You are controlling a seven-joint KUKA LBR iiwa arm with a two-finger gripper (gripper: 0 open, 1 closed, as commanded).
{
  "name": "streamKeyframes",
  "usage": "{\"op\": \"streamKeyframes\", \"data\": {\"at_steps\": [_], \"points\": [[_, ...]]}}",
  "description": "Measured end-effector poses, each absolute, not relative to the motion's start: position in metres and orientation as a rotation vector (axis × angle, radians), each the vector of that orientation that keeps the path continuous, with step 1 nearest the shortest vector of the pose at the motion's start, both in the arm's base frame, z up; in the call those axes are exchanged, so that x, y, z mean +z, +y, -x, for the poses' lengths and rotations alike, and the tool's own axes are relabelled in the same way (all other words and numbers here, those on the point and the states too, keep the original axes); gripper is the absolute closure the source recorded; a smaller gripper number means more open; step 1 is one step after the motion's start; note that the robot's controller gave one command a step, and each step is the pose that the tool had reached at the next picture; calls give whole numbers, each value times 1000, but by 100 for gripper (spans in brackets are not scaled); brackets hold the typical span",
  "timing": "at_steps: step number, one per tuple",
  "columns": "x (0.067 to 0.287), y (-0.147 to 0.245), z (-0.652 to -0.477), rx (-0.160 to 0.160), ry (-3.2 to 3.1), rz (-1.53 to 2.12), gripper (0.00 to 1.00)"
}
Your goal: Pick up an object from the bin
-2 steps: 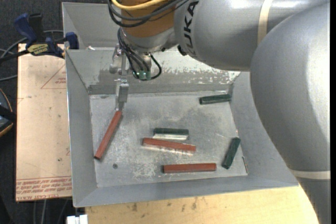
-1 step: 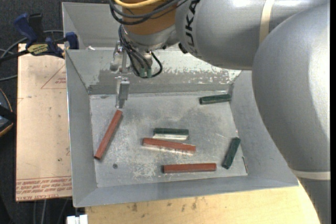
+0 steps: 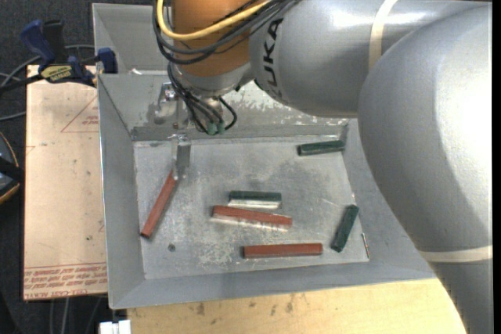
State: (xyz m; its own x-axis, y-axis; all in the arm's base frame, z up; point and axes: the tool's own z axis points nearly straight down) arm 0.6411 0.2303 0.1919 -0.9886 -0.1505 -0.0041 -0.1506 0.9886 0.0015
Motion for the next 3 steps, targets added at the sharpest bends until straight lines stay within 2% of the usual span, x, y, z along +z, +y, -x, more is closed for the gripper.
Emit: {"op": "streamKeyframes", "data": {"at_steps": [1,2,3], "points": [[166,231,-620,2,2992,951,0],[130,223,-607,2,2893,1222,0],[80,246,-608,1,2699,1600,0]]}}
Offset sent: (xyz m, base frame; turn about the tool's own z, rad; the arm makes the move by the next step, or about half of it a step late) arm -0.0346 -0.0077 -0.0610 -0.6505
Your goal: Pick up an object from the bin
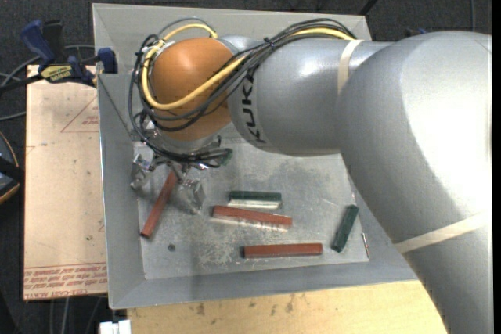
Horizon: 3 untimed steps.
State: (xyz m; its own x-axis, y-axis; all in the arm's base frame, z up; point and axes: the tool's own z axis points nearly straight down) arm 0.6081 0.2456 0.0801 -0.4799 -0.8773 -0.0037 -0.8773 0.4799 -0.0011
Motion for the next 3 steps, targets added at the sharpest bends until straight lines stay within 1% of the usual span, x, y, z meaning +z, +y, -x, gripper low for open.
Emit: {"op": "streamKeyframes", "data": {"at_steps": [1,3], "points": [[75,252,-612,3,2648,1663,100],[79,252,-611,4,2654,1667,100]]}}
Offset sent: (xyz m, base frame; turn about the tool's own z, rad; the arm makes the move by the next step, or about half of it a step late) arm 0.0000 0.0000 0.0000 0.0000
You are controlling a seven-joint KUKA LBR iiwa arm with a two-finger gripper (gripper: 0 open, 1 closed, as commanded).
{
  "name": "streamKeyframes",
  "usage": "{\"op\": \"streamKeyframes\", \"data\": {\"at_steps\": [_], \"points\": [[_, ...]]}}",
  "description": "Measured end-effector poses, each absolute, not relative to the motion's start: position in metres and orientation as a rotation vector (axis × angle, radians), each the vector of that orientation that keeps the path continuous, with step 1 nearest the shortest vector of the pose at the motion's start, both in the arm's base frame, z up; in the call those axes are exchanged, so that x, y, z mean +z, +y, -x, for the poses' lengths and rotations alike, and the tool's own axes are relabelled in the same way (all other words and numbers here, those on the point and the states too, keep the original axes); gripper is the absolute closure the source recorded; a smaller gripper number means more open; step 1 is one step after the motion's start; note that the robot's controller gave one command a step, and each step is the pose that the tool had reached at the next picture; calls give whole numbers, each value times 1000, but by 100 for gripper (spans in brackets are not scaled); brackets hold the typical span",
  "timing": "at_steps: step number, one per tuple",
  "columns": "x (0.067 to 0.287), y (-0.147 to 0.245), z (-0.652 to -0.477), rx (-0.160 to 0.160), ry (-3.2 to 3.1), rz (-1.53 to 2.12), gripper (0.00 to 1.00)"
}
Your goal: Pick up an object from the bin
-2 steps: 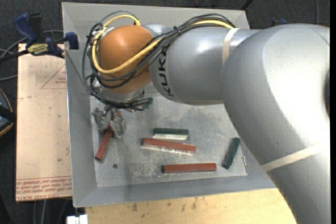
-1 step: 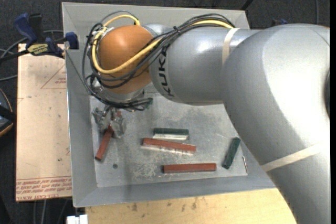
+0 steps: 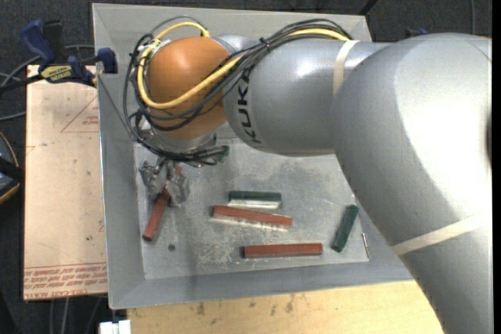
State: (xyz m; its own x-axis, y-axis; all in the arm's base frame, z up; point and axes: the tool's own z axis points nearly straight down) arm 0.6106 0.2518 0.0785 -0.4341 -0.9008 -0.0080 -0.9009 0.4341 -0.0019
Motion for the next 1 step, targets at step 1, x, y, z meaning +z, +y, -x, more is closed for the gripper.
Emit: {"op": "streamKeyframes", "data": {"at_steps": [1], "points": [[95,251,-608,7,2664,1673,100]]}}
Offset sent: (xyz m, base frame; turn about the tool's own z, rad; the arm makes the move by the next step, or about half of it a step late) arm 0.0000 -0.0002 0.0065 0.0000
